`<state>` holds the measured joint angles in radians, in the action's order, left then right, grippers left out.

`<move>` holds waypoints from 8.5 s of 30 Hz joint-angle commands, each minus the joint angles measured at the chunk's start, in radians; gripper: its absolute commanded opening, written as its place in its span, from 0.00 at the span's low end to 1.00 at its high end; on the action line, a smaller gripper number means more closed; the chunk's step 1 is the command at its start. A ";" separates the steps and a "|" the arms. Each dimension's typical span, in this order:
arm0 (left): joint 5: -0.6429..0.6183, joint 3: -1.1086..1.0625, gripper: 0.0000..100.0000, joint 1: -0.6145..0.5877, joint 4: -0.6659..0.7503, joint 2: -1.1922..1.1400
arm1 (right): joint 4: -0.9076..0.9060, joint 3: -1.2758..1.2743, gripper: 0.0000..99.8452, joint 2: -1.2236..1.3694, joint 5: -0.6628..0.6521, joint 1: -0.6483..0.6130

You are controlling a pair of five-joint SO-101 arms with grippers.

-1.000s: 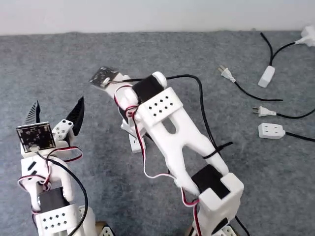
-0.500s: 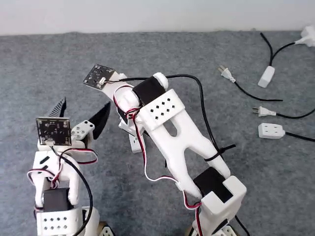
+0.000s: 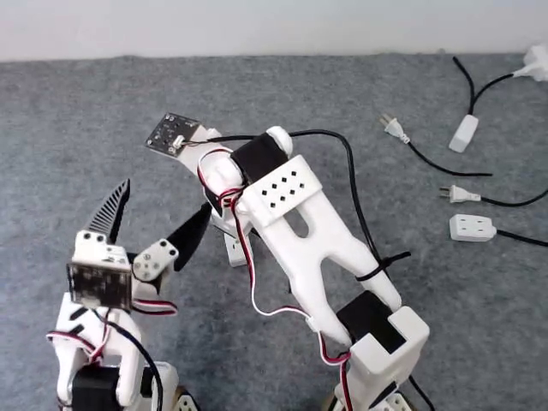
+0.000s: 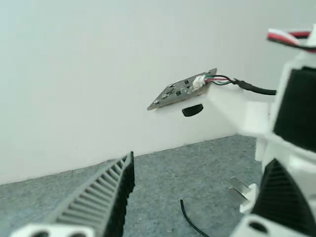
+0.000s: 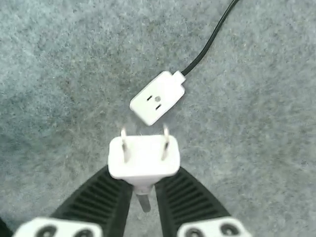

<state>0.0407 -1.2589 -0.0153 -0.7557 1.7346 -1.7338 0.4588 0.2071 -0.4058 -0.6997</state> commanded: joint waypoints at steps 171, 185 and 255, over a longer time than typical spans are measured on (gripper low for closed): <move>0.081 -0.137 0.40 -0.614 0.252 0.081 | 0.374 -0.440 0.06 0.122 0.235 -0.237; 0.081 -0.137 0.40 -0.614 0.250 0.081 | 0.360 -0.390 0.14 0.188 0.242 -0.237; -0.051 -0.084 0.40 -0.212 0.083 0.081 | 0.133 -0.264 0.01 -0.461 0.172 -0.191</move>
<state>0.0008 -1.3633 -0.2332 -0.6590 1.8036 -1.5973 0.1320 -0.2025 -0.2171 -0.8654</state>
